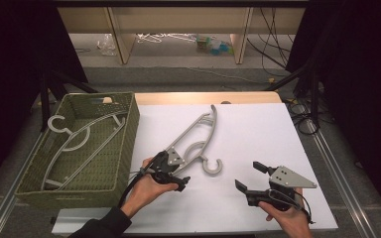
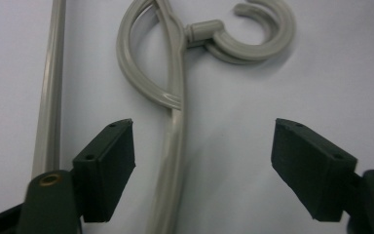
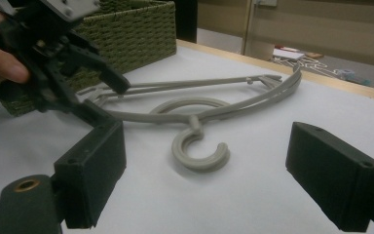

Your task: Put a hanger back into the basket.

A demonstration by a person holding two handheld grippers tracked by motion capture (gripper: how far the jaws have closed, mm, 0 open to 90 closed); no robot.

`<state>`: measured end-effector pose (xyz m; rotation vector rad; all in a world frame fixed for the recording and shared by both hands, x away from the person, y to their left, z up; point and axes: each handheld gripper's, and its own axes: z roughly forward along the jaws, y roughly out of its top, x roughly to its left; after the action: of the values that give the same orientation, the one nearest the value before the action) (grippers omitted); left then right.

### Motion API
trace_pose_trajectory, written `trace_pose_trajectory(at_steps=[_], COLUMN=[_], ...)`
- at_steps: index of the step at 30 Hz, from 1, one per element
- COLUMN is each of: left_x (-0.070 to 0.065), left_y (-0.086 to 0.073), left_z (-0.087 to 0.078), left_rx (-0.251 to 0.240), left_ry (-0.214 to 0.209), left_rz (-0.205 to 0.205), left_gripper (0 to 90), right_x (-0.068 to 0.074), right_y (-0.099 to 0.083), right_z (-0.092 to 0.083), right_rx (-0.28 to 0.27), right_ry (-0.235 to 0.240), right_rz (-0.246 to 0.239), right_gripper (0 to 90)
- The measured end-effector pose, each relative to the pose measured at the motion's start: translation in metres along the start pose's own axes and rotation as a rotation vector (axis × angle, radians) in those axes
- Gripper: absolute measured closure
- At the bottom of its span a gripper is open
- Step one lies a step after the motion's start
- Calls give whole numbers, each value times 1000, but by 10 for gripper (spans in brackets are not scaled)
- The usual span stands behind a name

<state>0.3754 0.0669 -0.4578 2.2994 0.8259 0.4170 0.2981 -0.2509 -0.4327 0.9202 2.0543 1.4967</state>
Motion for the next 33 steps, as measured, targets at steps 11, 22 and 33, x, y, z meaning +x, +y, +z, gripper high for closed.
trace_pose_trajectory(at_steps=[11, 22, 33], left_x=[11, 17, 19], left_y=[6, 9, 11], left_z=[25, 34, 28], left_rx=[97, 128, 105], left_ry=[12, -32, -36], left_rz=[38, 23, -3], left_gripper=[442, 684, 801], right_x=[0, -1, -2], right_y=[0, 0, 0], right_z=[0, 0, -2], right_rx=[6, 8, 15], right_ry=[-10, -14, -13], right_rz=[-2, -9, -6], right_gripper=[156, 157, 160])
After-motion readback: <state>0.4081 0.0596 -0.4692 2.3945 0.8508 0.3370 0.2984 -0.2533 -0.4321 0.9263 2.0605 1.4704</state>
